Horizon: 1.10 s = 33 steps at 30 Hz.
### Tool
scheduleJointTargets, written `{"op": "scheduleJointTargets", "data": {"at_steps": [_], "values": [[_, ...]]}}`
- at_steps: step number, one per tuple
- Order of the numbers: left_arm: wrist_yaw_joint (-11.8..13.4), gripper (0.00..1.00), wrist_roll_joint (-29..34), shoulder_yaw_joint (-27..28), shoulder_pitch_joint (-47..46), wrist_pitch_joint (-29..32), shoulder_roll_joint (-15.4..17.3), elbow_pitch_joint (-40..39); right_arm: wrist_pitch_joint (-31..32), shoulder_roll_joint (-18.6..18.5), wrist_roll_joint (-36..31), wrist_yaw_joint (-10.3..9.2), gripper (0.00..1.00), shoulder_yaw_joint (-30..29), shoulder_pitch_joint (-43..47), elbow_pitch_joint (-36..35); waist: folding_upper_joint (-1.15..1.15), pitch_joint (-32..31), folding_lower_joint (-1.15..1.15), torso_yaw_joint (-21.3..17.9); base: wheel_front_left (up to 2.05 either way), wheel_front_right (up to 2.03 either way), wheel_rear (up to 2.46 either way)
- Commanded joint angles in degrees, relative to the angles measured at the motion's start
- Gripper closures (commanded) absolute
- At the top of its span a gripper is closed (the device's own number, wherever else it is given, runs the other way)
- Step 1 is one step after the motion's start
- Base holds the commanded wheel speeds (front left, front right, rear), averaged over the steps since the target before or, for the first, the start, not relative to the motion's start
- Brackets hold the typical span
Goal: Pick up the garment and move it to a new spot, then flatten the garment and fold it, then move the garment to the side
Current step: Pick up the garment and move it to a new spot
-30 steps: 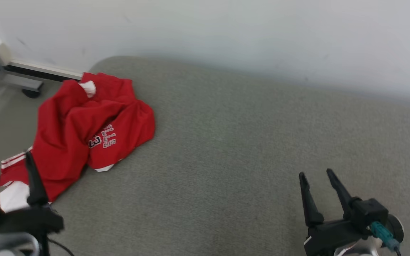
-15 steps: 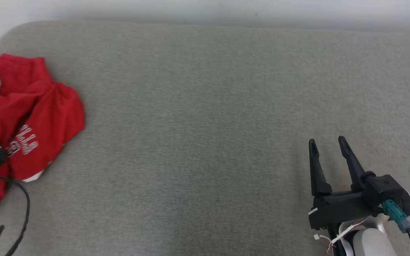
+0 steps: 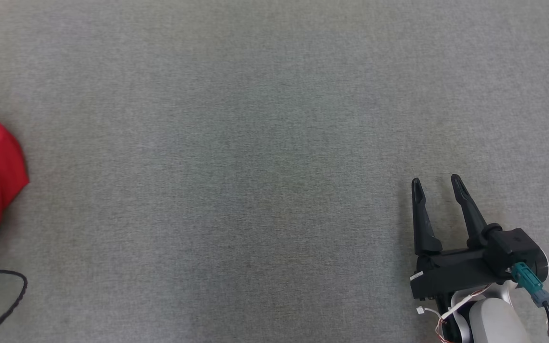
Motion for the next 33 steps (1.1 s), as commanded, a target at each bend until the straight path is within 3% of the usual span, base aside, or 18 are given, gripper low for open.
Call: {"op": "scheduleJointTargets", "data": {"at_steps": [1,5,9,10,11,23,28,33], "values": [[-0.43,0.00,-1.23,0.20,-1.23,1.98,-0.11,2.12,-0.49,0.14,0.53,0.19,0.00,0.14,-0.44,0.23,-0.01,0.62,-0.01,-0.86,0.00,0.00,0.00],[-0.26,0.00,-2.49,-0.17,-1.33,6.19,-0.82,6.49,-0.46,0.14,0.63,0.19,0.00,0.46,-0.54,0.66,-0.01,0.11,-0.01,-0.94,0.00,0.00,0.00],[-0.14,0.01,-2.49,-0.26,-1.45,5.98,-0.82,8.27,-0.35,0.13,0.77,0.19,0.00,0.67,-0.71,0.86,-0.01,-0.16,-0.01,-1.07,0.00,0.00,0.00],[-0.07,0.76,-2.07,-0.49,-1.28,5.32,-0.63,8.74,-0.31,0.13,0.82,0.19,0.00,0.78,-0.74,0.91,-0.01,-0.30,-0.01,-1.15,0.00,0.00,0.00],[-0.10,1.00,-2.05,-0.38,-1.34,4.22,-0.57,8.90,-0.25,0.14,0.83,0.19,0.00,0.81,-0.77,1.01,-0.01,-0.44,-0.01,-1.19,0.00,0.00,0.00],[-2.81,1.00,-1.47,-0.37,-7.43,-13.80,0.18,2.09,-0.37,0.13,1.27,0.19,0.00,0.46,0.72,2.16,-0.01,-5.38,-0.01,0.08,0.00,0.00,0.00],[-3.82,1.00,-0.72,-2.14,-10.57,-15.46,0.66,-4.27,-0.59,0.12,2.08,0.19,0.00,1.15,1.39,3.15,-0.01,-7.79,-0.01,0.29,0.00,0.00,0.00],[-3.71,1.00,0.43,-5.37,-14.00,-12.59,-0.91,-13.51,-1.28,0.13,3.66,0.19,0.00,2.07,1.66,4.70,-0.01,-9.98,-0.01,-0.57,0.00,0.00,0.00]]}}
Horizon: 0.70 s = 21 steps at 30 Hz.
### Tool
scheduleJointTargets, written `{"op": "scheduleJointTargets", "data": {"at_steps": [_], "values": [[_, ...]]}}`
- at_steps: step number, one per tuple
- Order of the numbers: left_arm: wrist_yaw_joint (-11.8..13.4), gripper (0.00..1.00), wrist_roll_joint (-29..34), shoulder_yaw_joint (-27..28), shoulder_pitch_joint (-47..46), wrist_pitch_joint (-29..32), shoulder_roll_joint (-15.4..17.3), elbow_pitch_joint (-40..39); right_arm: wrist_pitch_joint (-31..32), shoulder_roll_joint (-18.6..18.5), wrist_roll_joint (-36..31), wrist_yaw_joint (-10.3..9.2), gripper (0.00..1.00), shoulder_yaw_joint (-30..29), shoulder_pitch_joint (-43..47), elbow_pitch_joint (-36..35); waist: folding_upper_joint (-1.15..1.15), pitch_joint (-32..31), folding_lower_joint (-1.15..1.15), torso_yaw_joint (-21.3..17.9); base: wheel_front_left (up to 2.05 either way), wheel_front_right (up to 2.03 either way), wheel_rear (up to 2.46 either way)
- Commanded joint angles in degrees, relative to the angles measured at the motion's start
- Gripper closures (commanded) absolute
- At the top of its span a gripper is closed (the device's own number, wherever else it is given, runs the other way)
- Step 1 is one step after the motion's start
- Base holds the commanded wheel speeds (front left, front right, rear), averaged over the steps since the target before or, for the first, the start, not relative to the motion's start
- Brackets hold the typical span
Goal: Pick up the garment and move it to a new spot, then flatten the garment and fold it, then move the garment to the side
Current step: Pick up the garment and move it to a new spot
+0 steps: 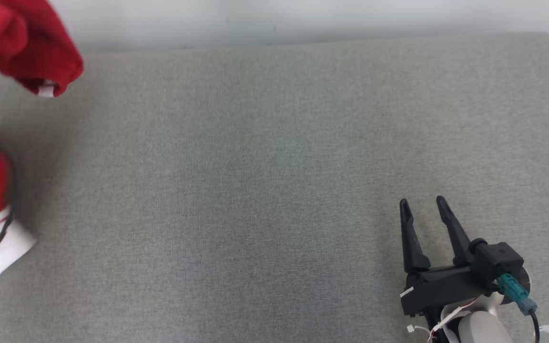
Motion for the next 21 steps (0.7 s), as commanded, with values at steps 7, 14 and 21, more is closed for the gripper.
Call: {"op": "scheduleJointTargets", "data": {"at_steps": [7,14,21], "values": [[0.65,1.00,1.57,-5.50,-4.28,7.42,-2.74,-14.46,-1.71,0.12,2.89,0.19,0.00,1.27,0.80,2.65,0.00,-3.47,0.00,-4.23,0.00,0.00,0.00],[1.45,1.00,1.80,-12.27,-7.56,13.76,-8.26,-23.00,-2.79,0.13,5.56,0.19,0.00,2.66,0.14,5.42,0.00,-4.10,0.00,-9.78,0.00,0.00,0.00],[1.53,1.00,1.18,-17.46,-9.01,15.23,-13.69,-22.70,-3.10,0.13,6.62,0.19,0.00,3.39,-0.76,7.05,0.00,-3.42,0.00,-13.59,0.00,0.00,0.00]]}}
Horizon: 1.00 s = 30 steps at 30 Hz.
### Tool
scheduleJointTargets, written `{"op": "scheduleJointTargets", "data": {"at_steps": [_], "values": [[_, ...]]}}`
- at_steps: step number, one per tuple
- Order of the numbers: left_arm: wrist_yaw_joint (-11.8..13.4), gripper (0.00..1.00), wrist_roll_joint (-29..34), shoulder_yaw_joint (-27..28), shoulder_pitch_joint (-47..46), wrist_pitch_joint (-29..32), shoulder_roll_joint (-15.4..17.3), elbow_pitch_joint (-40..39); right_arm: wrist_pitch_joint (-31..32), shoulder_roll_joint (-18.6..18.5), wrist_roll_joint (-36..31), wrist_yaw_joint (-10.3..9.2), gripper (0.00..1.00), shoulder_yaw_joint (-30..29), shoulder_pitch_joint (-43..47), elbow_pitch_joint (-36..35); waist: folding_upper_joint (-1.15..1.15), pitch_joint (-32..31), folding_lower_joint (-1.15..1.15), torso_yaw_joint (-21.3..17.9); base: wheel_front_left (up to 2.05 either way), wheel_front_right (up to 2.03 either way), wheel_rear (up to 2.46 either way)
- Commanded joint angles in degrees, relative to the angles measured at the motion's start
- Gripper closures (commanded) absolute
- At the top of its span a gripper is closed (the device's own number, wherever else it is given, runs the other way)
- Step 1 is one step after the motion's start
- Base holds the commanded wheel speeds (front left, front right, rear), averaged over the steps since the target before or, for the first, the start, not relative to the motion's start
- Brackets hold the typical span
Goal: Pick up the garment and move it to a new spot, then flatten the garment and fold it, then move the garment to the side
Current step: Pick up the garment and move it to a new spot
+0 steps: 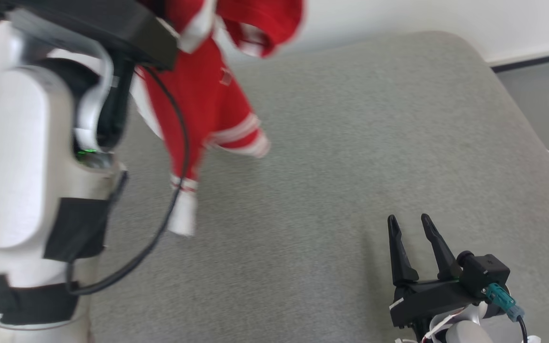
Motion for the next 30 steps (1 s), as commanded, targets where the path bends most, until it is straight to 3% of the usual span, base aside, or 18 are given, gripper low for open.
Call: {"op": "scheduleJointTargets", "data": {"at_steps": [1,7,12,18,24,25,26,30], "values": [[-0.02,1.00,-0.10,-0.10,-0.02,-0.16,-0.28,0.44,-0.24,0.15,0.35,0.19,0.00,0.05,-0.55,-0.19,0.00,0.54,0.01,-2.34,0.00,0.00,0.00],[1.14,1.00,-1.08,-0.71,6.51,-2.27,-1.71,2.94,-0.18,0.17,0.07,0.19,0.00,-0.80,-0.74,-1.16,0.00,2.76,0.01,-3.74,0.00,0.00,0.00],[2.45,1.00,-1.67,0.30,16.40,-5.80,-1.04,6.44,-0.18,0.15,-0.88,0.19,0.00,-1.46,-1.20,-1.51,0.00,4.73,0.01,-3.45,0.00,0.00,0.00],[2.59,1.00,-2.54,1.01,26.93,-10.47,-0.39,16.50,-0.19,0.15,-1.37,0.19,0.00,-0.41,-2.47,-1.25,0.00,6.39,0.01,-3.41,0.00,0.00,0.00],[1.61,1.00,-1.77,0.45,27.13,-15.61,-0.61,26.00,-0.19,0.15,-1.96,0.19,0.00,0.15,-3.05,-0.93,0.00,6.70,0.01,-2.45,0.00,0.00,0.00],[1.50,0.65,-1.80,0.46,26.45,-16.74,-0.80,26.85,-0.19,0.12,-2.02,0.19,0.00,0.00,-3.01,-0.83,0.00,6.40,0.01,-2.16,0.00,0.00,0.00],[1.27,0.03,-1.69,0.53,25.81,-18.02,-0.95,27.37,-0.19,0.12,-2.13,0.19,0.00,-0.08,-2.89,-0.73,0.00,6.08,0.01,-1.90,0.00,0.00,0.00],[1.37,0.00,-1.48,0.98,24.39,-21.92,-1.21,27.80,-0.19,0.13,-2.43,0.19,0.00,-0.45,-1.88,-0.33,0.00,3.82,0.01,-0.66,0.00,0.00,0.00]]}}
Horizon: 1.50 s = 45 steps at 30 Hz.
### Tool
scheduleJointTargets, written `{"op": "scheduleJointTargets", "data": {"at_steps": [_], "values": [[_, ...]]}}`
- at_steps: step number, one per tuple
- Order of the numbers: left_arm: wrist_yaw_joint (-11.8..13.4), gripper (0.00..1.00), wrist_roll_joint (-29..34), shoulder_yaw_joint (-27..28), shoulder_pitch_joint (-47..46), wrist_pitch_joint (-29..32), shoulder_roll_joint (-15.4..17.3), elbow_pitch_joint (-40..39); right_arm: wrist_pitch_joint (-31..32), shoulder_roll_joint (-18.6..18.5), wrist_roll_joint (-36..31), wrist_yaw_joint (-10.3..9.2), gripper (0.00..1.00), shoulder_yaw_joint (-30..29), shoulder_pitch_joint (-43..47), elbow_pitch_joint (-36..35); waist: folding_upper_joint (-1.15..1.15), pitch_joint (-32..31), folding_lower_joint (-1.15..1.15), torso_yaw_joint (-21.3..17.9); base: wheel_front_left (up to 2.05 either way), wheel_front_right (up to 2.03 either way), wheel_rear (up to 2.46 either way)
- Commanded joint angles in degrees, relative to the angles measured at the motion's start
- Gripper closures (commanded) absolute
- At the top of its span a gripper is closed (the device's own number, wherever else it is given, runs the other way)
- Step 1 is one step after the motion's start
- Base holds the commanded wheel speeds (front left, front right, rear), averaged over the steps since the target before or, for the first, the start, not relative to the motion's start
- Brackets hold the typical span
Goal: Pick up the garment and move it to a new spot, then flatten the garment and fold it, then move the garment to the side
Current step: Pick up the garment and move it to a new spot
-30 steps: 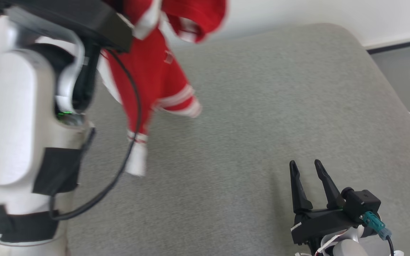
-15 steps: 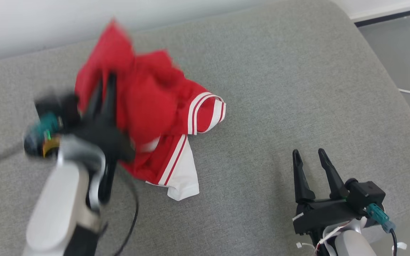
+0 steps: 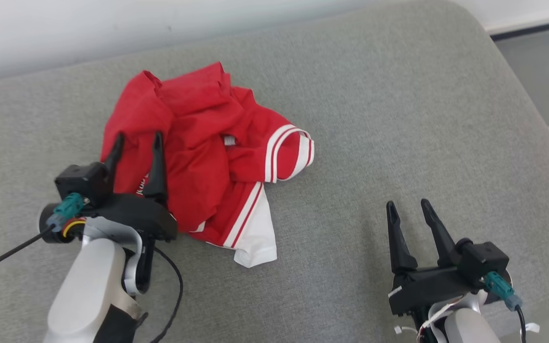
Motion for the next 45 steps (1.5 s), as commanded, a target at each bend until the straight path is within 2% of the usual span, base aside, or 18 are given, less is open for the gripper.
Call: {"op": "scheduleJointTargets", "data": {"at_steps": [1,7,17,24,30,45], "values": [[0.49,0.00,0.56,0.68,-0.68,-2.18,0.36,-1.10,-0.03,0.12,-0.44,0.19,0.00,-0.12,1.17,0.36,0.00,-2.92,0.00,1.70,0.00,0.00,0.00],[2.63,0.00,1.93,2.20,2.38,-3.83,1.38,-8.00,-0.03,0.11,-0.03,0.19,0.00,-0.01,2.25,0.78,0.00,-5.35,0.00,3.06,0.00,0.00,0.00],[5.21,0.00,5.94,-1.56,8.05,-0.53,2.49,-19.14,0.29,0.12,-0.43,0.19,0.00,-0.56,2.91,0.52,0.00,-5.93,0.00,4.75,0.00,0.00,0.00],[4.31,0.00,7.67,-6.54,9.67,3.02,1.64,-23.26,0.32,0.11,0.05,0.19,0.00,0.17,2.84,0.25,0.00,-5.43,0.00,3.71,0.00,0.00,0.00],[3.37,0.00,8.51,-9.84,10.17,5.55,1.04,-20.66,0.18,0.13,0.71,0.19,0.00,0.58,2.43,0.29,0.00,-4.30,0.00,1.72,0.00,0.00,0.00],[5.51,0.00,11.08,-11.68,9.06,7.48,3.31,-5.85,-0.08,0.13,1.63,0.19,0.00,0.75,1.27,1.28,0.00,-2.09,0.00,-1.62,0.00,0.00,0.00]]}}
